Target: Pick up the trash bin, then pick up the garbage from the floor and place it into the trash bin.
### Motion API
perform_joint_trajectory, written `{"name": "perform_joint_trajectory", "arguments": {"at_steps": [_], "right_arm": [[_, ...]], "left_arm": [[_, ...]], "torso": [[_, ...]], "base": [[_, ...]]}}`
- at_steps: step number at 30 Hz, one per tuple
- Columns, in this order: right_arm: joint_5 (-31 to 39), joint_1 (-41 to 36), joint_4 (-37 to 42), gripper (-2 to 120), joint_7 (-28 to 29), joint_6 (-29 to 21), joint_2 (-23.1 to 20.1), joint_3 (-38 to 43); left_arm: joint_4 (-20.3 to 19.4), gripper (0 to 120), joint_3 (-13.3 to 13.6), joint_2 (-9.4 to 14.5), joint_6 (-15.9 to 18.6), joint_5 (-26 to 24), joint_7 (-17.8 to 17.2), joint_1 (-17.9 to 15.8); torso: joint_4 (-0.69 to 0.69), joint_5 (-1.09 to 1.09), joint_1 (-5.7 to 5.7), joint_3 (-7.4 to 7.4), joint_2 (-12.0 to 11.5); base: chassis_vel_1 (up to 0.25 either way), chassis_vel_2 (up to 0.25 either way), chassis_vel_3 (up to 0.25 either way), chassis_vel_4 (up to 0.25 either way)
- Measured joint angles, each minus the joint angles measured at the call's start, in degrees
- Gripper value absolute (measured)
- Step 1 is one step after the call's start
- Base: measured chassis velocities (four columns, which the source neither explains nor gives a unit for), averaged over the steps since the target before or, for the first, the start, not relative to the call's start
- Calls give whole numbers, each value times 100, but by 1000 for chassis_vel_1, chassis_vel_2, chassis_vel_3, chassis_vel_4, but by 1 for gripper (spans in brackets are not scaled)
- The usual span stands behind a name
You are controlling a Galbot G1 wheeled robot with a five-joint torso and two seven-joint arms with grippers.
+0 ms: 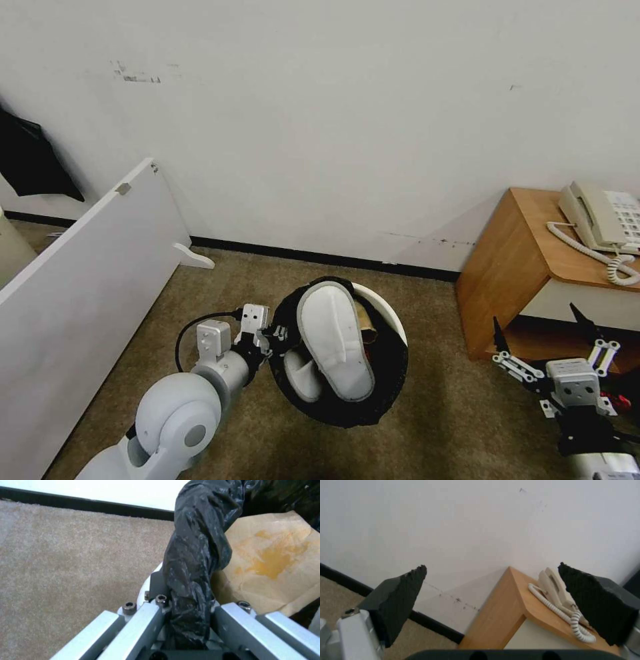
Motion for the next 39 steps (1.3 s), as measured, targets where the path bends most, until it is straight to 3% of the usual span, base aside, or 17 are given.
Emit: {"name": "perform_joint_trajectory", "arguments": {"at_steps": [24,39], "right_arm": [[234,37,72,100,22,-10,-5,11],[407,155,-92,100,24,-98,-5,102]], "left_arm": [[-33,1,45,-144,15,124,-15,187],[205,1,109,-190,-3,158,17,53]], "torso": [[1,0,0,0,1],[0,0,0,0,1]], "base": [[0,0,0,0],[0,0,0,0]]}}
